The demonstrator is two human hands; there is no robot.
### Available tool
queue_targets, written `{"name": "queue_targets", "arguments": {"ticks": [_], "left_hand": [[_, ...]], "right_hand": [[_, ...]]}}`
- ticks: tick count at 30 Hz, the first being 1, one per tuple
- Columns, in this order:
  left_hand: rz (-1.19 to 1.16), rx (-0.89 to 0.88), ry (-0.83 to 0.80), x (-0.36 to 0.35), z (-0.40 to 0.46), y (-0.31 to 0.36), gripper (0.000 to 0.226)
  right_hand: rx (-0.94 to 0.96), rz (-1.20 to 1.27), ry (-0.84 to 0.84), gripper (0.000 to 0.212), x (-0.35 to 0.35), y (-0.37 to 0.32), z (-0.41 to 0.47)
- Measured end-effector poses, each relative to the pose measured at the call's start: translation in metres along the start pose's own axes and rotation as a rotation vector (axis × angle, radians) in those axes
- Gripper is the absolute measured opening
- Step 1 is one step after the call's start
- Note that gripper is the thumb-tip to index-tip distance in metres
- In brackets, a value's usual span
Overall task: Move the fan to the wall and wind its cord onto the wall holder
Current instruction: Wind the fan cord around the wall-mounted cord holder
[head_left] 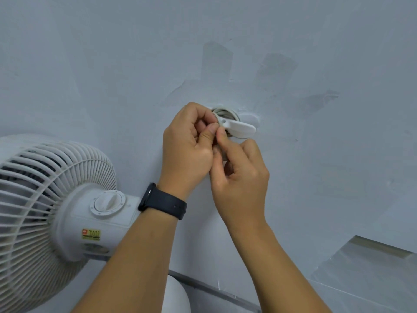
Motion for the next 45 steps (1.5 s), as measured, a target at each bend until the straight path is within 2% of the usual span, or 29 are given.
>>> {"name": "queue_targets", "arguments": {"ticks": [11,20,27,35,41,45], "left_hand": [[0.049,-0.052,0.019,-0.001,-0.003,0.001,0.019],[0.043,0.004,0.069,-0.002,-0.008,0.007,0.022],[0.015,0.038,0.017,-0.001,-0.007,0.009,0.023],[-0.249,0.189,-0.070,0.002,-0.002,0.007,0.008],[-0.298,0.181,-0.108,0.007,0.005,0.007,0.009],[-0.252,0.161,-0.079,0.008,0.006,0.012,0.007]], "right_hand": [[0.082,-0.126,0.024,0.031,-0.001,0.013,-0.001],[0.027,-0.173,0.021,0.015,-0.001,0.012,0.003],[-0.007,-0.320,0.059,0.013,0.000,0.005,0.001],[-0.103,-0.133,0.071,0.036,0.010,0.011,-0.001],[-0.225,0.085,0.180,0.027,0.005,0.007,0.000],[-0.273,0.119,0.185,0.023,0.005,0.002,0.003]]}}
Point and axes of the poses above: each hand's wrist, its own z-axis towards the middle knuckle, its own x-axis out of the back of the hand, y = z × x, the point moved 4 cm from there along z, towards the middle knuckle, and after that the axes turned 14 degrees about z, right-handed, at the moved point
